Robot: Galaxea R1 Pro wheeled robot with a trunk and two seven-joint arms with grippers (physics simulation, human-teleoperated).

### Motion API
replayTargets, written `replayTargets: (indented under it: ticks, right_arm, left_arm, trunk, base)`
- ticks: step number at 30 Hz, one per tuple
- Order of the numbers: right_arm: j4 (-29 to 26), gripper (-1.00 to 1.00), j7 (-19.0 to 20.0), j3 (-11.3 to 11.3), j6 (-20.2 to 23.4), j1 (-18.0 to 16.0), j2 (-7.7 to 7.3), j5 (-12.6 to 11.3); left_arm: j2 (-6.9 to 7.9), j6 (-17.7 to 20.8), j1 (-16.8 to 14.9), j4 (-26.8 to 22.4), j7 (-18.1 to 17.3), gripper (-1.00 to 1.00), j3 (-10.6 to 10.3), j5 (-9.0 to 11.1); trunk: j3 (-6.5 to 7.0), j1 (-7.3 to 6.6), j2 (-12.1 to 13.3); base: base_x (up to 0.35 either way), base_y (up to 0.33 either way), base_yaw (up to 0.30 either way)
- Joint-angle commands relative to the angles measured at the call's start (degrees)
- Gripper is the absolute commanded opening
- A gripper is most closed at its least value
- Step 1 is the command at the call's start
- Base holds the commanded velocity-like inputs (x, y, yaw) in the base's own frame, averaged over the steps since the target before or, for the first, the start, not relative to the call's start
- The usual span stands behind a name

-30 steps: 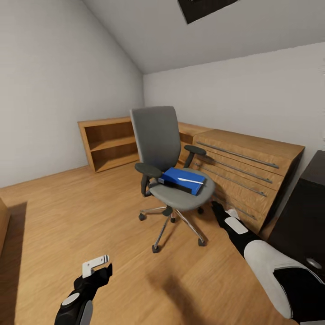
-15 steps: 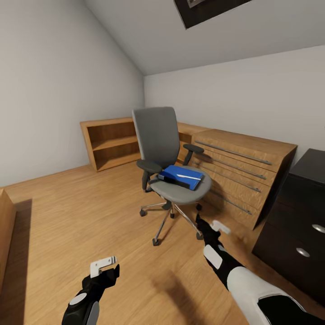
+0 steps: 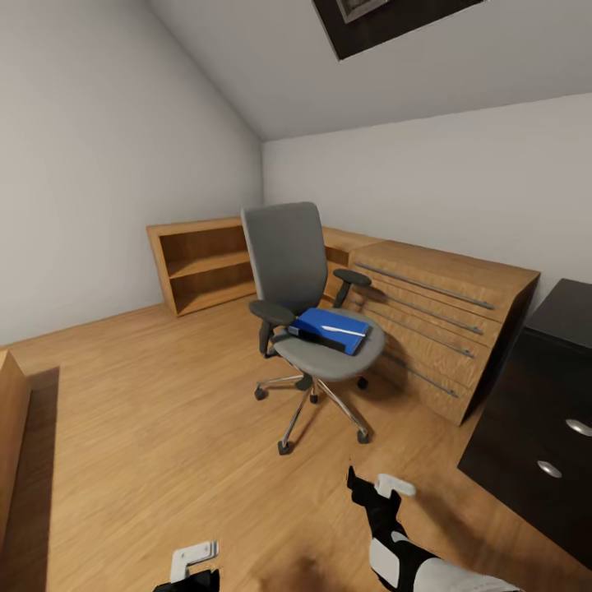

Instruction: In the bedroom, organize the workspace by keeping the computer under the desk, ensuring the monitor is on the desk, placing the keyboard on the desk next to the monitor, placing the mouse on the desk next to the keyboard, moving the folder from the swivel chair onto the desk next to the mouse, stacking the notebook on top of the folder with the pen on top of the notebook, and positioning the swivel chair next to the desk.

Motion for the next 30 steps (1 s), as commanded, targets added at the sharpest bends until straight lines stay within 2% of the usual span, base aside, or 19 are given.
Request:
replayTargets:
  ticks: [1,6,11,12,16,17,23,26,30]
  right_arm:
    - [0.4,1.00,-0.1,0.6,-0.9,0.5,0.07,-0.3]
    - [1.6,1.00,-0.1,0.6,-4.6,5.5,0.14,-0.2]
    - [1.8,1.00,-0.1,0.5,-5.3,7.8,0.08,-0.2]
    - [1.8,1.00,0.0,0.5,-6.4,10.0,-0.11,-0.1]
    - [1.8,1.00,-0.1,0.5,-8.9,10.7,-0.15,-0.1]
    - [1.9,1.00,-0.3,0.4,-9.8,11.2,-0.07,-0.3]
    - [1.9,1.00,-0.3,0.5,-9.8,11.6,-0.01,-0.3]
    - [1.9,1.00,-0.3,0.4,-9.9,11.8,-0.15,-0.3]
    - [1.8,1.00,-0.3,0.5,-9.9,11.8,-0.17,-0.3]
  left_arm:
    - [0.32,-0.9,0.0,1.0,0.2,1.00,0.1,0.4]
    - [1.92,-11.7,0.0,10.1,0.2,1.00,0.1,0.5]
    - [2.14,-16.4,0.0,17.0,0.1,1.00,-0.2,0.3]
    - [2.21,-17.5,0.0,21.1,0.1,1.00,-0.4,0.1]
    - [2.23,-17.6,0.0,22.3,0.1,1.00,-0.4,0.1]
    - [2.20,-17.7,0.0,24.7,-0.2,1.00,-0.4,0.0]
    - [2.23,-17.7,0.0,25.2,-0.3,1.00,-0.4,0.0]
    - [3.10,-17.7,0.0,25.3,-0.4,1.00,-0.3,0.3]
    - [3.45,-17.7,0.0,25.3,-0.4,1.00,-0.3,0.4]
  trunk:
    - [0.14,-0.24,0.4]
    - [1.03,-1.34,2.4]
    - [1.93,-2.44,4.4]
    - [2.11,-2.66,4.8]
    - [2.83,-3.53,6.4]
    - [3.01,-3.75,6.8]
    - [4.09,-5.07,9.2]
    - [4.62,-5.73,10.4]
    - [5.34,-6.61,12.0]
  base:
    - [0.000,0.000,0.000]
    - [0.000,0.000,0.000]
    - [0.000,0.000,0.000]
    - [0.000,0.000,0.000]
    - [0.000,0.000,0.000]
    - [0.000,0.000,-0.163]
    - [0.000,0.000,-0.219]
    - [0.000,0.000,-0.264]
    - [0.000,0.000,-0.268]
